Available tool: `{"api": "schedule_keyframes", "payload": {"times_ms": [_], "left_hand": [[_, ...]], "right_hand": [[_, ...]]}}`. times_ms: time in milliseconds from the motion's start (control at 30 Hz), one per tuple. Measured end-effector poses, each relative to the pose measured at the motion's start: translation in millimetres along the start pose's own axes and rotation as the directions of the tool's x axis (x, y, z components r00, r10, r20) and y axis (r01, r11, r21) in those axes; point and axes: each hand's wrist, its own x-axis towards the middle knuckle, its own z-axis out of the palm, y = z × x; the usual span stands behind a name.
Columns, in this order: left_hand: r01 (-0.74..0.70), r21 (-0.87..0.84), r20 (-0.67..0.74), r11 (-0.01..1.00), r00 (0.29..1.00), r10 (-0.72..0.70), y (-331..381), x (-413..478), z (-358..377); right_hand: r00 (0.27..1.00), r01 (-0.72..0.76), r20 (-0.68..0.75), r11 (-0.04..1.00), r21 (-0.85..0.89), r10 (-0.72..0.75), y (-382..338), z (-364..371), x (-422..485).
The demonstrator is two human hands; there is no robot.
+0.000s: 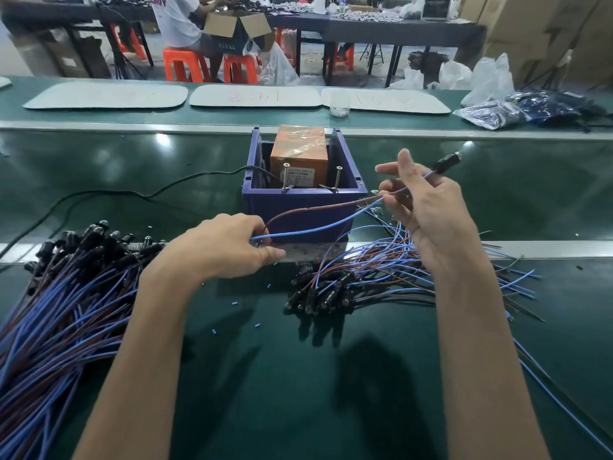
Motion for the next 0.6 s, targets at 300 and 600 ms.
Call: {"api": "schedule_keyframes", "payload": {"times_ms": [300,600], "left_hand": [[-0.034,0.117,0.116,0.993,0.993,0.020,12.6,-15.5,-5.3],[-0.018,0.085,0.106,0.996,0.994,0.009,-1.9,-0.8,1.1]], "right_hand": [[1.000,-0.008,-0.003,0.999,-0.040,0.008,-1.3,-4.3,0.0],[0.997,0.052,-0.062,0.996,0.072,-0.047,-12.9,-2.5,-4.0]]}}
